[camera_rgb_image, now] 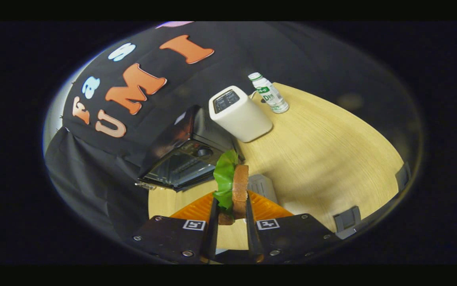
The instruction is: Open the toaster oven, put the food inside, and close the toaster oven door.
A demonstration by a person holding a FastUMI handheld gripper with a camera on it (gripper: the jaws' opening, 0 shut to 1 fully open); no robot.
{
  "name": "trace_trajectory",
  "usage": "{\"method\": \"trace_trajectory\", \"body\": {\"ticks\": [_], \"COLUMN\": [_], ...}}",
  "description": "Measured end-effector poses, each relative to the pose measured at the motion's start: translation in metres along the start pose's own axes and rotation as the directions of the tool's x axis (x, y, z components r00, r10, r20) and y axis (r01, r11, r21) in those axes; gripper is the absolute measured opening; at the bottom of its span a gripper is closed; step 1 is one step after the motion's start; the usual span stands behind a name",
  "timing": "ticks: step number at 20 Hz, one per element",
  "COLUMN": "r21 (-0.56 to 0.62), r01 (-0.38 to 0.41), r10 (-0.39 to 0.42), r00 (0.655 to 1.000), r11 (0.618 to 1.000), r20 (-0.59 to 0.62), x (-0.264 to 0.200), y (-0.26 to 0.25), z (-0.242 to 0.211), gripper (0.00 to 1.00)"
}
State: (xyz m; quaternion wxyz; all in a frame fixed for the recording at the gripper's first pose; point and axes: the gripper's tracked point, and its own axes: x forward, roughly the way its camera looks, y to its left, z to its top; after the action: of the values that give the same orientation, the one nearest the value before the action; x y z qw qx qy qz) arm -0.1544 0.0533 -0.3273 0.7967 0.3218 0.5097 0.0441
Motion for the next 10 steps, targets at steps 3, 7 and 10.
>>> {"method": "trace_trajectory", "body": {"ticks": [3, 7, 10], "r21": [0.058, 0.126, 0.172], "r01": [-0.089, -0.190, -0.236], "r10": [0.089, 0.193, 0.244], "r00": [0.996, 0.981, 0.970], "r11": [0.994, 0.974, 0.956], "r20": [0.012, -0.010, -0.026], "x": [0.005, 0.032, 0.059], "y": [0.033, 0.078, 0.105], "z": [-0.003, -0.022, -0.036], "gripper": [0.32, 0.32, 0.32]}}
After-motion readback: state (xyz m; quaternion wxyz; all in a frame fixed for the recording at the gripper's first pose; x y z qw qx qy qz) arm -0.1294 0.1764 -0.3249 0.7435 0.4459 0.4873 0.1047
